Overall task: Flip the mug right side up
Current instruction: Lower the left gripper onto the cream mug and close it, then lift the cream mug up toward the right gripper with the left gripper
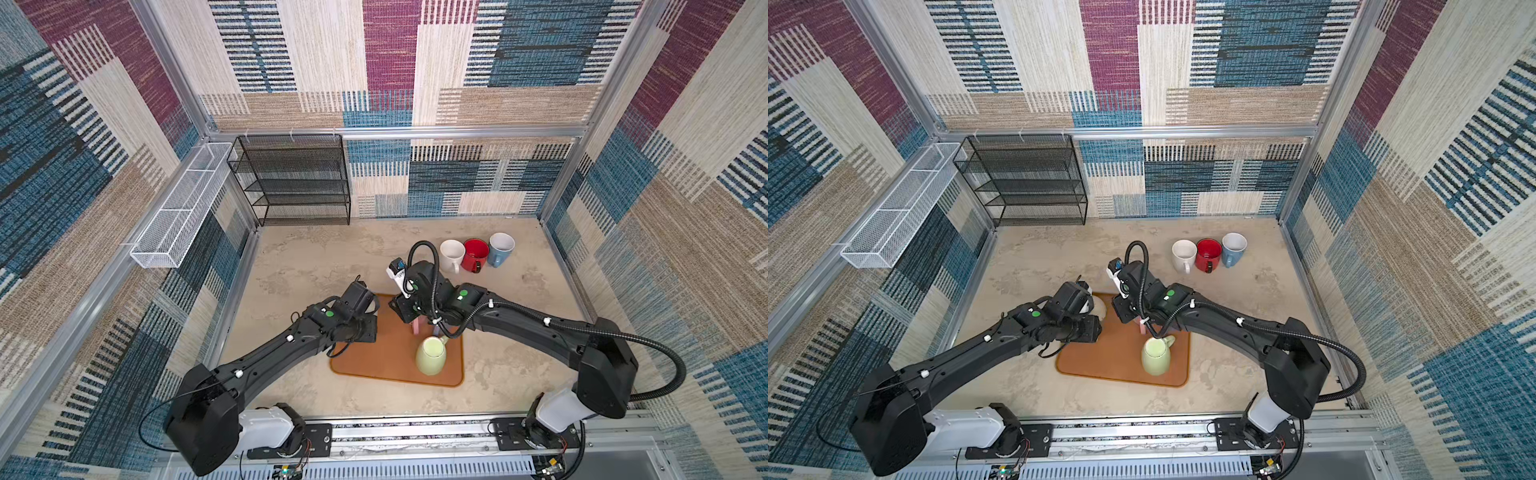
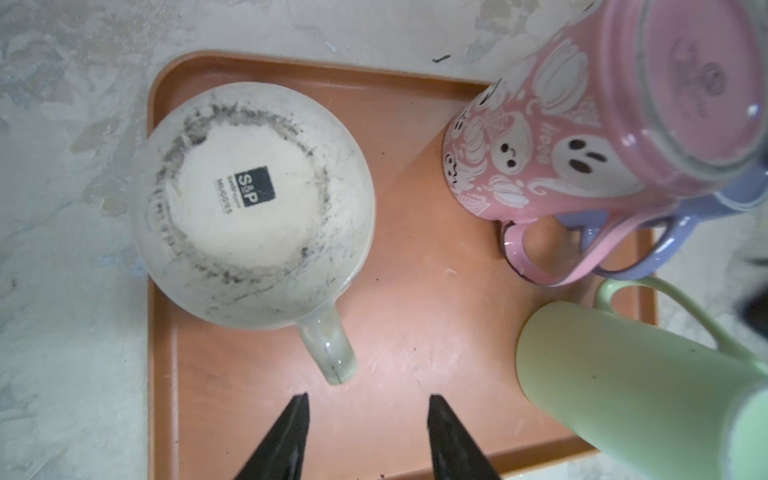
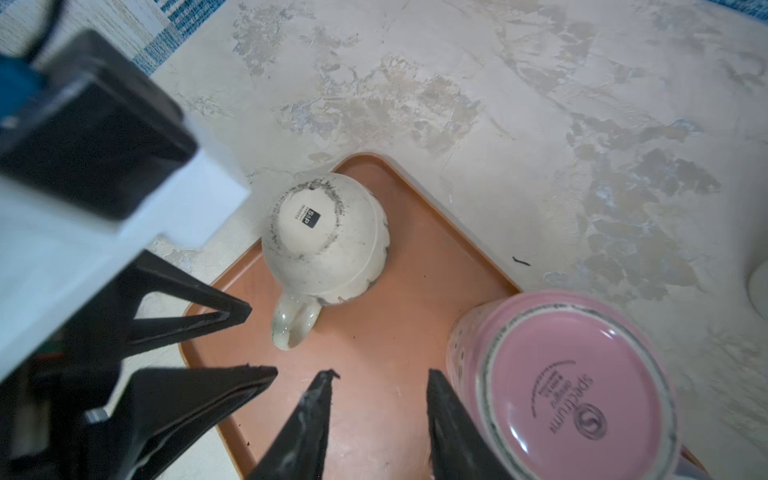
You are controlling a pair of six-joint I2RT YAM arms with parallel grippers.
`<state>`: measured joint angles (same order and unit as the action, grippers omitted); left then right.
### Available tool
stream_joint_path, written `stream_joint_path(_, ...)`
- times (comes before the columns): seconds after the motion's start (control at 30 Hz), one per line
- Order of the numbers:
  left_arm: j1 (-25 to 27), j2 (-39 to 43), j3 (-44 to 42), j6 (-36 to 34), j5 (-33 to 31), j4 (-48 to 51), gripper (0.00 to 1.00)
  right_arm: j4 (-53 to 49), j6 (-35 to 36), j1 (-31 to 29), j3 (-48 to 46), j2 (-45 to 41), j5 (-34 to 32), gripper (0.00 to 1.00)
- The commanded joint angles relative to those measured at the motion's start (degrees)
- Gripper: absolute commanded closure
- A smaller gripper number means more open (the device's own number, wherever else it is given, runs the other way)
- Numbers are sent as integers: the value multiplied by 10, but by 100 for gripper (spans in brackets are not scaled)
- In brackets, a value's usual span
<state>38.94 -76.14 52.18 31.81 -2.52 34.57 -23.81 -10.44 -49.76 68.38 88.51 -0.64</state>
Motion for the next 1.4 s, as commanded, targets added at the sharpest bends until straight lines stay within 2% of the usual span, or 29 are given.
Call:
stream_joint_path(0.0, 6, -29, 17, 16, -40, 24, 49, 5, -5, 1, -21, -26, -19, 59)
stream_joint_path(0.33, 8, -99, 54, -5, -89, 55, 52, 12, -5, 8, -67, -66, -19, 58)
stream_joint_path(0.5, 6, -110, 60, -17, -106, 71, 58, 15, -1, 14, -70, -68, -16, 58)
stream_joint_path(0.63, 3, -107, 53, -22, -111, 78, 67, 16, 2, 18, -70, -68, -14, 58)
stream_joint_path(0.73, 0, -103, 48, -24, -109, 77, 71, 16, 2, 20, -69, -66, -11, 58)
stream_joint_path(1.1, -25, -110, 36, -32, -81, 55, 67, 12, 3, 24, -66, -66, -10, 58)
stream_joint_path(1.37, -33, -118, 38, -38, -70, 46, 74, 10, 5, 25, -65, -64, -9, 58)
